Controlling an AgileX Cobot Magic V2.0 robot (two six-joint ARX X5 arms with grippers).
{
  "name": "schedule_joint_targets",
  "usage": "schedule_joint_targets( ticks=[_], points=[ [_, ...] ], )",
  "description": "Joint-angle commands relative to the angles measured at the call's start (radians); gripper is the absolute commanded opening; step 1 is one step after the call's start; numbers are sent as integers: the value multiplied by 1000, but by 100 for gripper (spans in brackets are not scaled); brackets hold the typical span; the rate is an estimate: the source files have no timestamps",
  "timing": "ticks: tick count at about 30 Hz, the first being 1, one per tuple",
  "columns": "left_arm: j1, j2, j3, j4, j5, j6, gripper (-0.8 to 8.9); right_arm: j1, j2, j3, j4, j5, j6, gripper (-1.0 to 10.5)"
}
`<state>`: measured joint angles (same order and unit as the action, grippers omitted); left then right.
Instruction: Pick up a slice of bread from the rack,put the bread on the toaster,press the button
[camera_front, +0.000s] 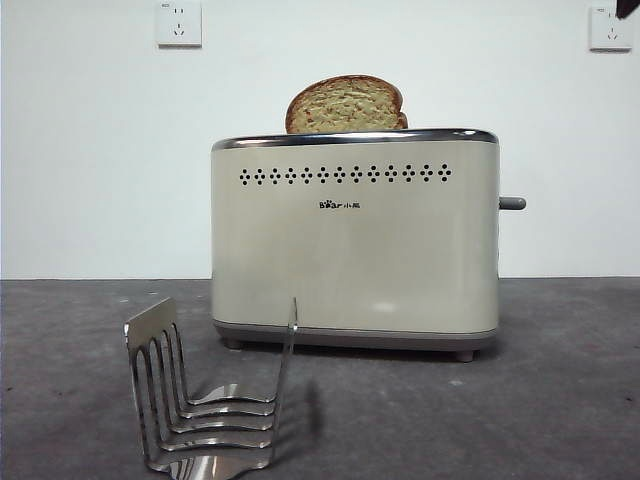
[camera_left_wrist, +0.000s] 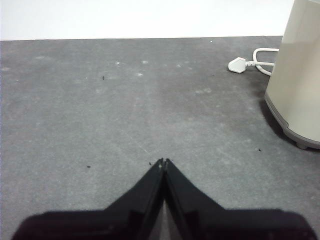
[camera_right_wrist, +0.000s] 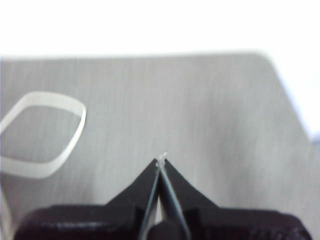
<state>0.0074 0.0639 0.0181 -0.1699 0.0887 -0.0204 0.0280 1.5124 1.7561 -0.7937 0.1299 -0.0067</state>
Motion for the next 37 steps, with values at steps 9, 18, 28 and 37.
schedule_joint_targets(
  ticks=[9,18,28,37],
  points=[
    [-2,2,-11,9,-3,-9,-4,-9,-247,-145,326,17,-85,0],
    [-2,3,-11,9,-3,-9,-4,-10,-710,-779,777,106,-116,0],
    [-2,3,-11,9,-3,-9,-4,-25,-1204,-1371,829,-24,-129,0],
    [-2,4,-11,9,-3,-9,-4,-30,-1463,-1636,673,-143,-129,0]
  ],
)
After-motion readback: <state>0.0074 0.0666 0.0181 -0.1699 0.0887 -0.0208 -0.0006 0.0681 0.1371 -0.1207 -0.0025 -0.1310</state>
